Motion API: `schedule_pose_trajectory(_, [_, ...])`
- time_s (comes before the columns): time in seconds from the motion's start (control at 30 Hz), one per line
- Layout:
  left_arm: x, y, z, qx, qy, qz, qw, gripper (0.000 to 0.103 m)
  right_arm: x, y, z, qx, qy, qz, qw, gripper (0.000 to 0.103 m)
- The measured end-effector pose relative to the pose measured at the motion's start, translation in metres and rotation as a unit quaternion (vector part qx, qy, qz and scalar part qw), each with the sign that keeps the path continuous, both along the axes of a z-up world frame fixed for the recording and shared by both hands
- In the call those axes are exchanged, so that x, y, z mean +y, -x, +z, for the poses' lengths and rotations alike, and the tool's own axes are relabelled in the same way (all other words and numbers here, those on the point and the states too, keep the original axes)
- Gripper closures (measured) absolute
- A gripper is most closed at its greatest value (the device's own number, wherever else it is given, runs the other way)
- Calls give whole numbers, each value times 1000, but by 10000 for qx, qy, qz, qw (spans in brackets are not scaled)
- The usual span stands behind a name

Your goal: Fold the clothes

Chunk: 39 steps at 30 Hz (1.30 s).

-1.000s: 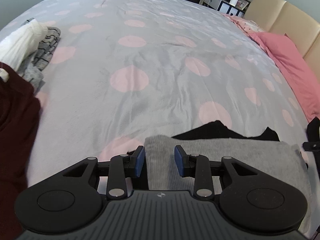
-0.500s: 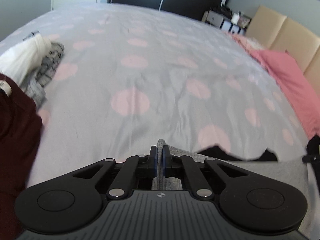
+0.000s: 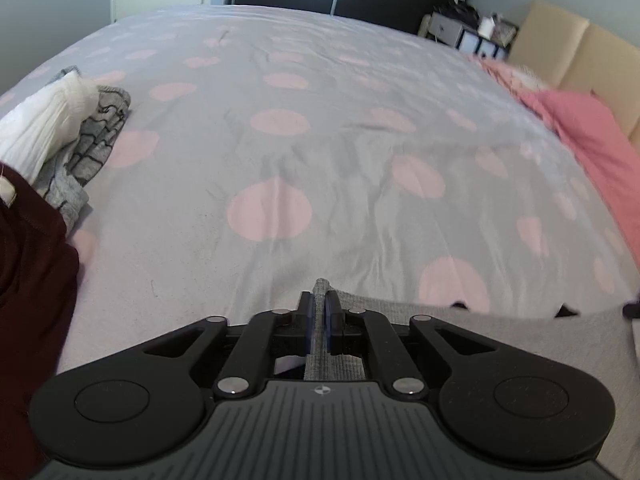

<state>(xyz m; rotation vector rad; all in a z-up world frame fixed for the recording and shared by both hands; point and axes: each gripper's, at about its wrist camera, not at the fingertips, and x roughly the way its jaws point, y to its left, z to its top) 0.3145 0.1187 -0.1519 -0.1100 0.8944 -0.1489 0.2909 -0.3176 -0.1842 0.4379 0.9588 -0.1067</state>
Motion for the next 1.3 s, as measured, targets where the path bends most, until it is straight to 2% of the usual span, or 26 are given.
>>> schedule_pose_trajectory(0.07, [-2, 3, 3, 0, -49, -68, 10000, 93, -1, 1, -2, 38, -40, 25, 10000, 91])
schedule_pose_trajectory(0.1, [-2, 6, 6, -29, -71, -59, 10000, 85, -2, 3, -1, 44, -51, 45, 10000, 89])
schedule_pose_trajectory(0.13, [-2, 9, 10, -60, -95, -48, 9999, 80, -2, 5, 1, 49, -61, 65, 9999, 82])
schedule_pose_trajectory(0.17, [-3, 12, 14, -103, -125, -49, 9999, 79, -3, 7, 2, 49, -79, 88, 9999, 72])
schedule_pose_trajectory(0.23, [-3, 20, 21, -130, -143, -68, 9998, 78, -4, 15, 6, 48, -146, 151, 9998, 64])
schedule_pose_trajectory(0.43, [4, 53, 41, 86, -50, -81, 9999, 76, -1, 52, 6, 331, -27, 465, 9984, 64])
schedule_pose_trajectory(0.6, [16, 84, 51, 418, -76, -251, 9988, 73, -9, 88, -20, 697, -558, 503, 9947, 64])
schedule_pose_trajectory(0.73, [22, 105, 54, 654, -107, -413, 9969, 73, -13, 102, -41, 674, -882, 389, 9931, 64])
schedule_pose_trajectory(0.87, [21, 119, 62, 782, -105, -601, 9951, 73, -10, 97, -47, 600, -1108, 274, 9917, 62])
schedule_pose_trajectory(0.9, [20, 122, 65, 791, -125, -679, 9945, 73, -9, 96, -48, 582, -1164, 245, 9912, 63])
schedule_pose_trajectory(1.03, [23, 130, 82, 614, -286, -908, 9936, 73, -6, 92, -53, 516, -1369, 126, 9892, 88])
schedule_pose_trajectory(1.17, [35, 129, 85, 483, -164, -855, 9950, 73, 3, 89, -43, 548, -1297, -31, 9900, 90])
schedule_pose_trajectory(1.3, [49, 128, 80, 491, -38, -708, 9963, 73, 15, 88, -19, 438, -1469, -35, 9882, 90])
